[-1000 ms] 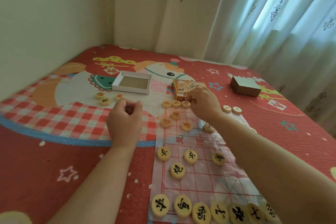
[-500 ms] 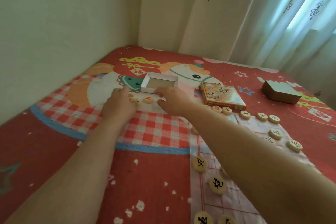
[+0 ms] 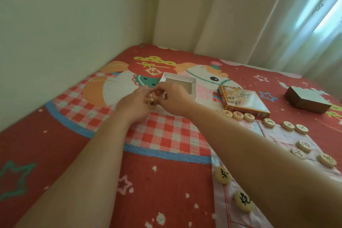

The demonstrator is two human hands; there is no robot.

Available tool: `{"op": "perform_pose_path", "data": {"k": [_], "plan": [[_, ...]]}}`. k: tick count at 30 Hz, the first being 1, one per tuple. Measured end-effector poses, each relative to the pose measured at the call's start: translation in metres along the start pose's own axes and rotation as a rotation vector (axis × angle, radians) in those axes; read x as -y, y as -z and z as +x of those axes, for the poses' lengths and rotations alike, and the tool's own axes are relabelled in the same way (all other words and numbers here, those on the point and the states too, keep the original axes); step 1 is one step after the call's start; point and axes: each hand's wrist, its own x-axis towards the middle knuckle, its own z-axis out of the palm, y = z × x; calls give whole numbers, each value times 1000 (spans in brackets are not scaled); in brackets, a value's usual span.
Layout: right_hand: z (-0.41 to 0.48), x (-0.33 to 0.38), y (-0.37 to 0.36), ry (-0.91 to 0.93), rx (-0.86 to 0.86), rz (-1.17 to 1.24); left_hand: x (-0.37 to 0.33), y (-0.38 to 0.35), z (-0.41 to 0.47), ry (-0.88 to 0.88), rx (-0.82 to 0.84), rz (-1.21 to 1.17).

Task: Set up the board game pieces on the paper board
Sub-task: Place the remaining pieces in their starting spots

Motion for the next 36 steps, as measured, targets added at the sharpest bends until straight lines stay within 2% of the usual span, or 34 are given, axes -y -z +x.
{"op": "perform_pose_path", "data": {"k": [3, 7, 10, 13, 16, 19, 24, 27, 32, 36], "plan": [[-3, 9, -7, -38, 98, -21, 0, 0, 5, 0, 31, 66], [-6, 15, -8, -61, 95, -38, 3, -4, 9, -26, -40, 179], [-10, 17, -5, -53, 104, -56, 2, -1, 9, -28, -29, 253], [-22, 13, 4, -76, 101, -38, -2, 3, 5, -30, -25, 191], [-44, 8, 28, -104, 15, 77, -21, 6, -9, 8, -72, -143], [-71, 7, 54, -107, -87, 147, -46, 0, -28, 138, -71, -546], [-117, 3, 75, -132, -135, 169, -86, -16, -63, 309, 123, -1174], [-142, 1, 81, -155, -209, 197, -114, -19, -83, 417, 227, -1397], [-186, -3, 94, -262, -276, 296, -145, -33, -114, 461, 355, -1547], [-213, -1, 100, -268, -284, 363, -164, -40, -133, 504, 493, -1866]]}}
